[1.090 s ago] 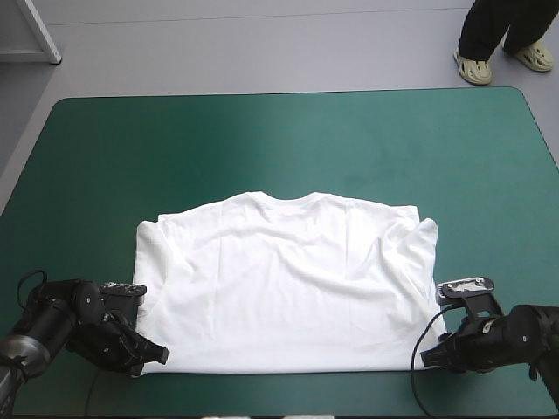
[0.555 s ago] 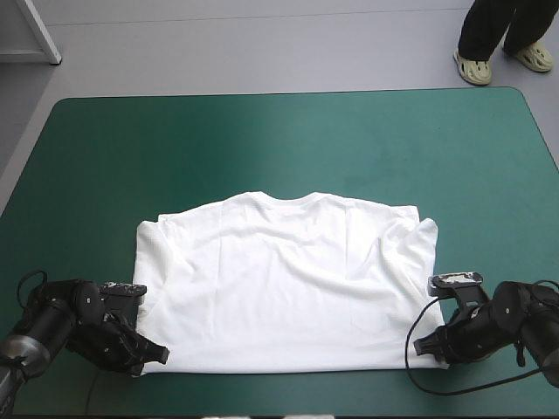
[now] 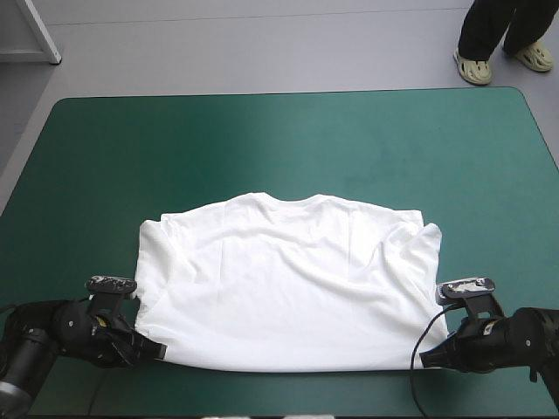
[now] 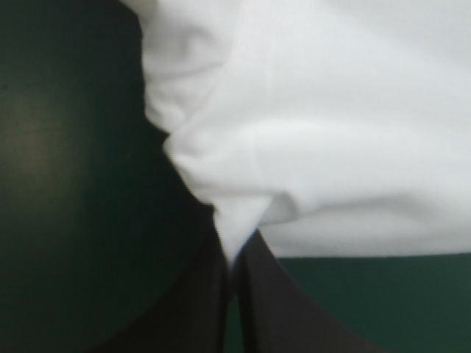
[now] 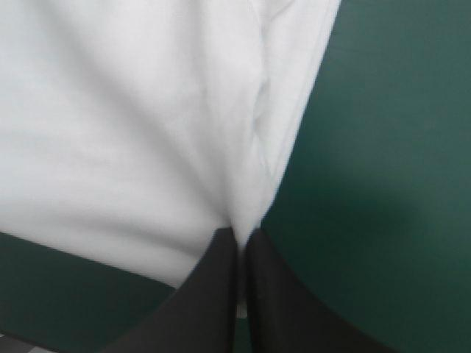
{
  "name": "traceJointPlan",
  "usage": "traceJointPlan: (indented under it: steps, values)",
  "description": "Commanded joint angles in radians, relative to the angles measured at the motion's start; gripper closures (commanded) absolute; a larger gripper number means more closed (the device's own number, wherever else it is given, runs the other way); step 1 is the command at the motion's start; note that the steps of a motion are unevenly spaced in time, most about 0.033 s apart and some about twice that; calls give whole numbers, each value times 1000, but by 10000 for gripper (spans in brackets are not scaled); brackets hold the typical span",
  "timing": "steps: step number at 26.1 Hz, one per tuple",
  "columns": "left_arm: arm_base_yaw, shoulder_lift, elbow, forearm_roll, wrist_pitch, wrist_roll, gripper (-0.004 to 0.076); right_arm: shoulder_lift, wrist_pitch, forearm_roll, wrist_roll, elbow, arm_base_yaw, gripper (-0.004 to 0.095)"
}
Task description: Fold the cloth
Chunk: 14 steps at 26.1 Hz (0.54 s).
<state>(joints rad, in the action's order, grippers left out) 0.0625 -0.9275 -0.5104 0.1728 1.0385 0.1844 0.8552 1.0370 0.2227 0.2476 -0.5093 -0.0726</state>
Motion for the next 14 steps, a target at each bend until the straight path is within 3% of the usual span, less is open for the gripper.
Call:
traceJointPlan:
  steps: [1, 8, 14]
  values:
    - [2, 94, -39, -8, 63, -36, 705, -78, 63, -37, -9, -46, 6, 912]
    - [2, 216, -139, -82, 139, -81, 705, -145, 65, -41, -35, -151, 6, 912]
    - [2, 119, -278, -79, 4, -83, 705, -59, -66, -41, -30, -235, 6, 912]
